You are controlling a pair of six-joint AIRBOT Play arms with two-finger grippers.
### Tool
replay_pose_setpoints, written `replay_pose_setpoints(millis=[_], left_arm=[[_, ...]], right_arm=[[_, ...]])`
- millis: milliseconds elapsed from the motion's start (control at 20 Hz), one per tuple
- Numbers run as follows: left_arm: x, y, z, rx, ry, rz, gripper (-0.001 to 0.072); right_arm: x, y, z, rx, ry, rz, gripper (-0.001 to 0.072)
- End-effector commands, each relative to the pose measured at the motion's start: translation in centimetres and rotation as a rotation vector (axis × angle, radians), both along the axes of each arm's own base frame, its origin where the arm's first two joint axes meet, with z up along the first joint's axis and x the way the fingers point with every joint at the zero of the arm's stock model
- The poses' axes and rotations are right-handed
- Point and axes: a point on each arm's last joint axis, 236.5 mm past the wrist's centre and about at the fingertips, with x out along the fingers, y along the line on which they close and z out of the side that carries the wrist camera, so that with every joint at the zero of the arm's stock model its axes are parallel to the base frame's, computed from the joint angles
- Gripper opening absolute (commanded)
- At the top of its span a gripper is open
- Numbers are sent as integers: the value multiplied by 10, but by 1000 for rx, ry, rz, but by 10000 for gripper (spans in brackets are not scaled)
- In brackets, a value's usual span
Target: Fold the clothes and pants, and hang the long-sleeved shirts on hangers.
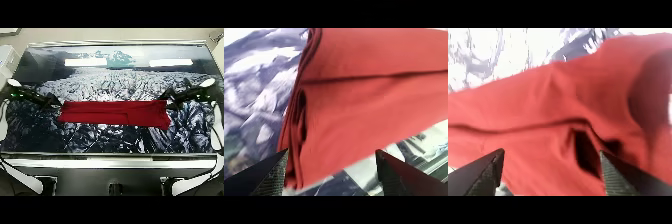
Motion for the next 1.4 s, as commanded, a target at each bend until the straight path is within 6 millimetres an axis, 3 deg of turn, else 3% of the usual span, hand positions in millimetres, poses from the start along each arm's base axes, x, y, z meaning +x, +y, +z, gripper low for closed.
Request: replay_pose_setpoints(millis=[0,100,200,350,500,700,800,850,900,1000,1050,1100,1200,1250,1350], left_arm=[[3,36,41,17,-45,50,652],[6,50,60,35,-68,109,679],[5,46,77,48,-104,102,679],[6,21,100,65,-161,52,677],[6,-18,118,73,-216,-28,677],[-3,-72,131,62,-250,-149,677],[-9,-98,134,49,-262,-211,677],[-12,-113,136,31,-275,-248,676],[-13,-128,138,17,-290,-275,673],[-11,-154,138,11,-327,-309,657],[-8,-168,138,10,-353,-313,654],[-2,-183,136,10,-385,-311,591],[9,-215,129,9,-476,-321,161],[14,-233,123,10,-518,-320,77],[14,-268,102,10,-555,-305,20]], right_arm=[[-28,-50,9,10,74,-27,698],[-44,-89,-10,-31,157,-137,698],[-59,-100,-31,-62,212,-117,700],[-52,-64,-51,57,195,-52,711],[-44,-28,-64,133,188,11,713],[-27,27,-46,263,81,121,711],[-29,45,-41,286,73,175,695],[-32,51,-43,275,82,198,647],[-34,57,-44,270,87,216,521],[-34,68,-42,267,108,218,119],[-34,72,-37,264,119,208,52],[-34,78,-29,259,112,214,42],[-34,96,-1,234,67,248,41],[-35,105,15,219,42,261,41],[-39,126,51,193,-11,282,41]])
